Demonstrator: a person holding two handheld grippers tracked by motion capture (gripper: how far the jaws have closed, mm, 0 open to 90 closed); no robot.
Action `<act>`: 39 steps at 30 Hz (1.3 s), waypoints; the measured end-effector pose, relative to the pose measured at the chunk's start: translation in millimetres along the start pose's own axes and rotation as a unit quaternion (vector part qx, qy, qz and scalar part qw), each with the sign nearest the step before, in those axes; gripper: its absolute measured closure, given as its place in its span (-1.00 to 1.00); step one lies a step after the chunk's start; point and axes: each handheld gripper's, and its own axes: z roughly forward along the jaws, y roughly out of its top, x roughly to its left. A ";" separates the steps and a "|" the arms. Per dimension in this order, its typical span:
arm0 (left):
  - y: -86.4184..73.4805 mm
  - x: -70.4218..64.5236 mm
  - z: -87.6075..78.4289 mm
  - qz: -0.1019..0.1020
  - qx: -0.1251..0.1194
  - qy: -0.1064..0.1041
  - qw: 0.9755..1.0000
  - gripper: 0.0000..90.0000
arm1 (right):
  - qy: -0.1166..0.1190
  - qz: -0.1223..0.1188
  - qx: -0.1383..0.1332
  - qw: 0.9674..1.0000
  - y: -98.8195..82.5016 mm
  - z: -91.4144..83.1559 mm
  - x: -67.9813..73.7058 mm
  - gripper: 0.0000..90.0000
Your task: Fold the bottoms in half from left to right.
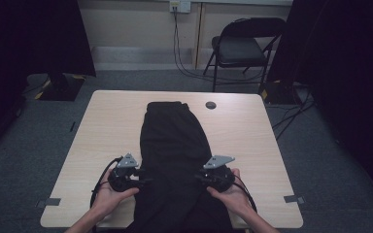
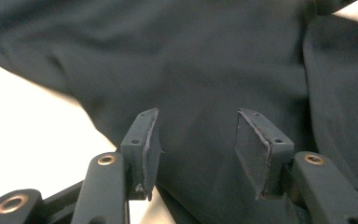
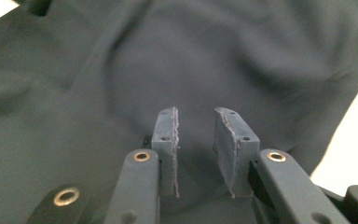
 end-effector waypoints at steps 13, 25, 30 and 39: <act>19.9 29.4 34.5 0.015 0.013 0.097 0.995 0.33 | 0.000 0.000 0.001 1.000 2.3 42.7 -19.5 0.21; 54.0 98.2 64.3 -0.032 -0.026 0.173 0.984 0.35 | -0.022 0.016 -0.030 0.999 49.8 99.0 -60.4 0.21; 52.4 112.3 68.2 -0.038 -0.056 0.161 0.985 0.33 | -0.027 0.021 -0.022 0.999 61.2 108.2 -71.4 0.21; 58.7 67.9 18.0 -0.009 -0.070 0.104 0.992 0.15 | -0.041 0.009 -0.041 0.998 63.1 67.8 -60.4 -0.04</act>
